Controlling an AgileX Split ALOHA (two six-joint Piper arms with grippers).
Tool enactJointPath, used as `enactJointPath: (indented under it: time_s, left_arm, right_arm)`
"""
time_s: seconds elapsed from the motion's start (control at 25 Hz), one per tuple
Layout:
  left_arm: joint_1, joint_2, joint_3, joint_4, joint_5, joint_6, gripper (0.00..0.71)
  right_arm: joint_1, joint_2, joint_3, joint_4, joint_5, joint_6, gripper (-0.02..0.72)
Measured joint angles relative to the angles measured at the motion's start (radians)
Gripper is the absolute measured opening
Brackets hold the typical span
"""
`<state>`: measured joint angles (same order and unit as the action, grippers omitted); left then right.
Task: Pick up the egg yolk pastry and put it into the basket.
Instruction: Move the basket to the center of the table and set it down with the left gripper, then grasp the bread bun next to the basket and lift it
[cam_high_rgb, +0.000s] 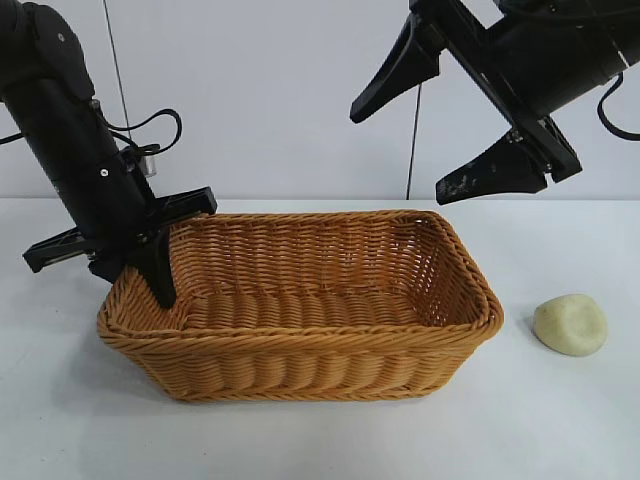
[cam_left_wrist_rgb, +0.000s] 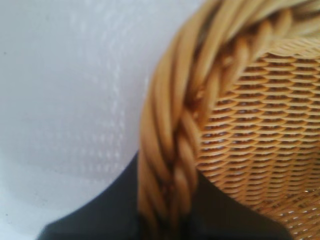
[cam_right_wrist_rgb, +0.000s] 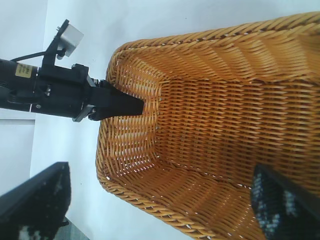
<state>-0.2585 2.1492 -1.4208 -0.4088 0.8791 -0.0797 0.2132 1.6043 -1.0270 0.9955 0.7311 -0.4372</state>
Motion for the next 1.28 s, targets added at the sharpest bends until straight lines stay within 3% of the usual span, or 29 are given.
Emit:
enactJointPath:
  time_s: [0.16, 0.2, 0.24, 0.28, 0.44, 0.68, 0.88, 1.2, 1.28]
  left_arm:
    - [0.0, 0.0, 0.0, -0.002, 0.002, 0.0, 0.108]
    - [0.0, 0.0, 0.0, -0.006, 0.004, 0.0, 0.16]
    - [0.0, 0.0, 0.0, -0.008, 0.005, 0.0, 0.314]
    - [0.0, 0.0, 0.0, -0.008, 0.005, 0.0, 0.314]
    - [0.0, 0.0, -0.002, -0.011, 0.035, 0.0, 0.649]
    - [0.0, -0.03, -0.071, 0.005, 0.155, 0.016, 0.69]
    - [0.0, -0.126, -0.196, 0.097, 0.233, 0.016, 0.693]
    - [0.009, -0.171, -0.281, 0.24, 0.273, -0.003, 0.695]
    - [0.038, -0.171, -0.281, 0.241, 0.28, 0.002, 0.695]
  right_arm:
    - [0.0, 0.0, 0.0, 0.0, 0.0, 0.0, 0.695]
    - [0.0, 0.0, 0.0, 0.0, 0.0, 0.0, 0.695]
    - [0.0, 0.0, 0.0, 0.0, 0.0, 0.0, 0.695]
    - [0.0, 0.0, 0.0, 0.0, 0.0, 0.0, 0.695]
    - [0.0, 0.0, 0.0, 0.0, 0.0, 0.0, 0.695]
    - [0.0, 0.0, 0.0, 0.0, 0.001, 0.0, 0.695]
    - [0.0, 0.0, 0.0, -0.003, 0.001, 0.0, 0.695]
    - [0.0, 0.0, 0.0, -0.004, 0.002, 0.0, 0.695]
    - [0.0, 0.0, 0.0, -0.004, 0.002, 0.0, 0.695]
